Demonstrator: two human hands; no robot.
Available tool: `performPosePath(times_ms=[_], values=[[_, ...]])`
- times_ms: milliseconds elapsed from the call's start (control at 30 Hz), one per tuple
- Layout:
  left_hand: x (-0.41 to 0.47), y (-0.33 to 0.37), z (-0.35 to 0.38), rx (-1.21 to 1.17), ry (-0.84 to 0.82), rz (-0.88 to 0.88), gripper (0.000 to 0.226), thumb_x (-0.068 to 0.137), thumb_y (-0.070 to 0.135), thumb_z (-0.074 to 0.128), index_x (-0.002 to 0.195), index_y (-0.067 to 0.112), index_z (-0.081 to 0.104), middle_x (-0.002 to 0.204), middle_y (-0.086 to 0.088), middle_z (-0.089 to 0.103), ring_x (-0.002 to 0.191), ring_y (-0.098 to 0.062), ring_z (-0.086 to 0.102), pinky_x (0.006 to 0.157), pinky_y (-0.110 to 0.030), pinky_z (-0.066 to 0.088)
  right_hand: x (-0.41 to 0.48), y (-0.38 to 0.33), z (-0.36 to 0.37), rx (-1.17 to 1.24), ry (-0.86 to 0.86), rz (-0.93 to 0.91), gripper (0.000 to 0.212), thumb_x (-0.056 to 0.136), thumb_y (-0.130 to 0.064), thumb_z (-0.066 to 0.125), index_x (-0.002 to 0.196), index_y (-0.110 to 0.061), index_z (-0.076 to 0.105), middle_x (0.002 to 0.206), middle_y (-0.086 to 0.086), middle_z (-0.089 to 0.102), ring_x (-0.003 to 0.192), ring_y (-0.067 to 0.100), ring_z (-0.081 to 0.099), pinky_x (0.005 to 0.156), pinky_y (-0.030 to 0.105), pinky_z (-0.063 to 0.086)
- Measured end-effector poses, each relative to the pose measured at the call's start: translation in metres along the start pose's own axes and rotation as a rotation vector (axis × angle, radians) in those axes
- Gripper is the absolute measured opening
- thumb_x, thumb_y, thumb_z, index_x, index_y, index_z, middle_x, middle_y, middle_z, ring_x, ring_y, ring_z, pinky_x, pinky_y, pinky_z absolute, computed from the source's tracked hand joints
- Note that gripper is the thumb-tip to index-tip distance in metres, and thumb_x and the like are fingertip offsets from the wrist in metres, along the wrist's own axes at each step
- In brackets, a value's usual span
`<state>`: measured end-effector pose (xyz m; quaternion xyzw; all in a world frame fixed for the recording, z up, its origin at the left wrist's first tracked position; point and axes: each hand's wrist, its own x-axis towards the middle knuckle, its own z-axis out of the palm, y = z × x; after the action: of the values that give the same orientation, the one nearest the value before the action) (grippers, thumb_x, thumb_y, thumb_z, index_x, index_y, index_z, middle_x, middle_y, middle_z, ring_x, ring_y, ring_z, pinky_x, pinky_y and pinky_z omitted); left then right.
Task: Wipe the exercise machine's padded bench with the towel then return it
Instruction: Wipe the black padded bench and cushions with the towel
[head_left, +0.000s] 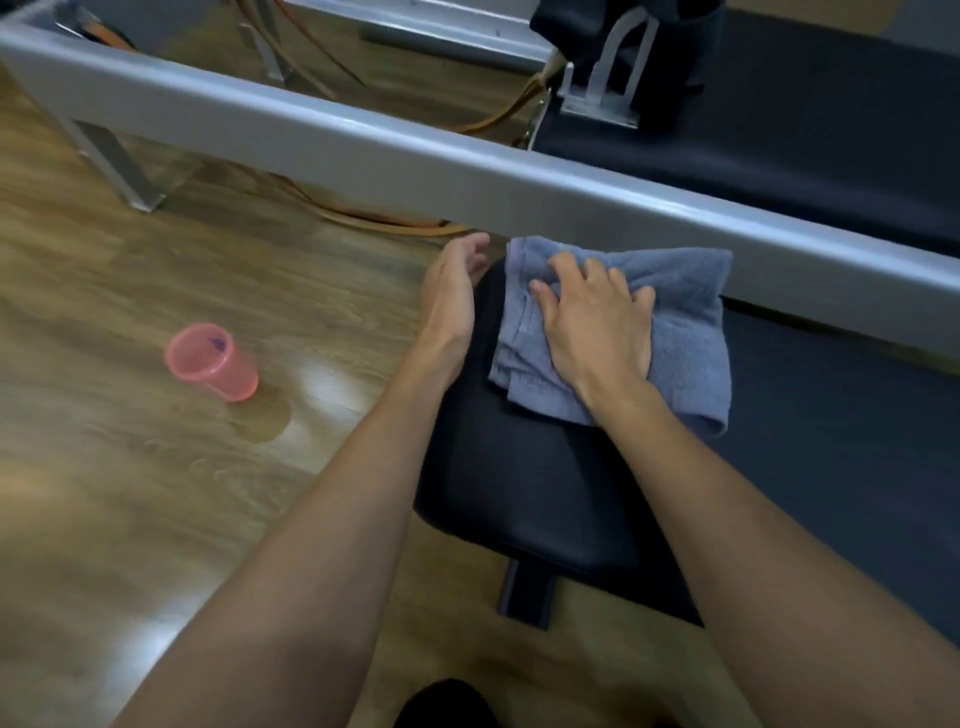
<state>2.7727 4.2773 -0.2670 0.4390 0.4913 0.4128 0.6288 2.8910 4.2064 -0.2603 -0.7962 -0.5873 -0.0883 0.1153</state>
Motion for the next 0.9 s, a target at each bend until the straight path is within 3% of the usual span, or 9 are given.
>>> performPosePath(times_ms=[67, 233, 333, 433, 533, 667, 733, 833, 900], values=[[0.003, 0.000, -0.003, -0.087, 0.002, -0.045, 0.042, 0.100, 0.031, 0.030, 0.131, 0.017, 0.055, 0.139, -0.012, 0.052, 0.127, -0.021, 0.052, 0.092, -0.022, 0.043, 0.035, -0.006, 0.012, 0.032, -0.007, -0.004, 0.033, 0.102, -0.042, 0.031, 0.118, -0.021, 0.051, 0.118, 0.010, 0.061, 0.107, 0.034, 0.053, 0.086, 0.050, 0.034], [-0.006, 0.016, -0.008, -0.086, -0.018, -0.107, 0.043, 0.102, 0.030, 0.027, 0.137, 0.016, 0.047, 0.145, -0.014, 0.046, 0.131, -0.024, 0.046, 0.112, -0.040, 0.035, 0.055, -0.020, 0.012, 0.025, -0.039, 0.025, 0.034, 0.101, -0.038, 0.030, 0.117, -0.019, 0.053, 0.120, 0.014, 0.060, 0.111, 0.035, 0.051, 0.089, 0.050, 0.033], [-0.023, 0.026, -0.006, -0.069, -0.048, -0.085, 0.036, 0.102, 0.025, 0.031, 0.128, 0.011, 0.052, 0.123, -0.009, 0.058, 0.110, -0.020, 0.056, 0.097, -0.033, 0.046, 0.015, -0.033, -0.002, 0.052, -0.037, -0.014, 0.032, 0.100, -0.040, 0.033, 0.115, -0.020, 0.053, 0.116, 0.011, 0.062, 0.106, 0.033, 0.054, 0.086, 0.048, 0.034], [-0.034, 0.034, -0.008, -0.004, 0.017, -0.106, 0.023, 0.098, 0.021, 0.038, 0.110, 0.012, 0.056, 0.104, -0.007, 0.053, 0.096, -0.021, 0.051, 0.077, -0.029, 0.044, -0.040, -0.055, -0.018, 0.061, -0.012, -0.066, 0.026, 0.096, -0.040, 0.044, 0.104, -0.020, 0.057, 0.101, 0.009, 0.066, 0.093, 0.032, 0.059, 0.078, 0.045, 0.036], [-0.038, 0.029, -0.019, 0.154, 0.068, -0.049, 0.023, 0.097, 0.017, 0.038, 0.105, 0.012, 0.059, 0.098, -0.006, 0.052, 0.098, -0.020, 0.047, 0.079, -0.019, 0.044, -0.083, -0.069, -0.027, 0.030, 0.033, -0.103, 0.024, 0.093, -0.041, 0.052, 0.100, -0.019, 0.059, 0.093, 0.008, 0.066, 0.086, 0.031, 0.060, 0.074, 0.043, 0.037], [-0.047, 0.020, -0.026, 0.292, 0.023, -0.052, 0.033, 0.072, 0.034, 0.040, 0.092, 0.023, 0.063, 0.106, -0.008, 0.060, 0.105, -0.024, 0.055, 0.098, -0.036, 0.043, -0.116, -0.075, -0.033, 0.023, 0.026, -0.132, 0.023, 0.092, -0.041, 0.052, 0.097, -0.019, 0.060, 0.091, 0.007, 0.064, 0.084, 0.030, 0.059, 0.072, 0.043, 0.037], [-0.053, 0.017, -0.017, 0.364, -0.026, -0.052, 0.030, 0.076, 0.033, 0.043, 0.093, 0.022, 0.066, 0.111, -0.006, 0.061, 0.112, -0.024, 0.055, 0.102, -0.035, 0.040, -0.126, -0.073, -0.038, 0.028, 0.036, -0.129, 0.021, 0.093, -0.040, 0.052, 0.094, -0.020, 0.059, 0.087, 0.007, 0.063, 0.081, 0.030, 0.059, 0.072, 0.044, 0.039], [-0.054, 0.013, 0.003, 0.478, -0.061, 0.020, 0.030, 0.093, 0.017, 0.043, 0.112, 0.013, 0.066, 0.118, -0.006, 0.061, 0.113, -0.021, 0.052, 0.096, -0.029, 0.037, -0.139, -0.049, -0.044, 0.050, 0.058, -0.142, 0.024, 0.093, -0.040, 0.044, 0.092, -0.020, 0.058, 0.084, 0.005, 0.061, 0.078, 0.028, 0.058, 0.071, 0.044, 0.040], [-0.047, 0.010, 0.017, 0.579, -0.053, 0.104, 0.028, 0.094, 0.019, 0.044, 0.111, 0.012, 0.065, 0.112, -0.001, 0.061, 0.104, -0.015, 0.052, 0.085, -0.024, 0.035, -0.142, -0.025, -0.045, 0.068, 0.056, -0.120, 0.027, 0.094, -0.041, 0.040, 0.092, -0.021, 0.059, 0.084, 0.004, 0.061, 0.077, 0.027, 0.057, 0.070, 0.043, 0.041]])
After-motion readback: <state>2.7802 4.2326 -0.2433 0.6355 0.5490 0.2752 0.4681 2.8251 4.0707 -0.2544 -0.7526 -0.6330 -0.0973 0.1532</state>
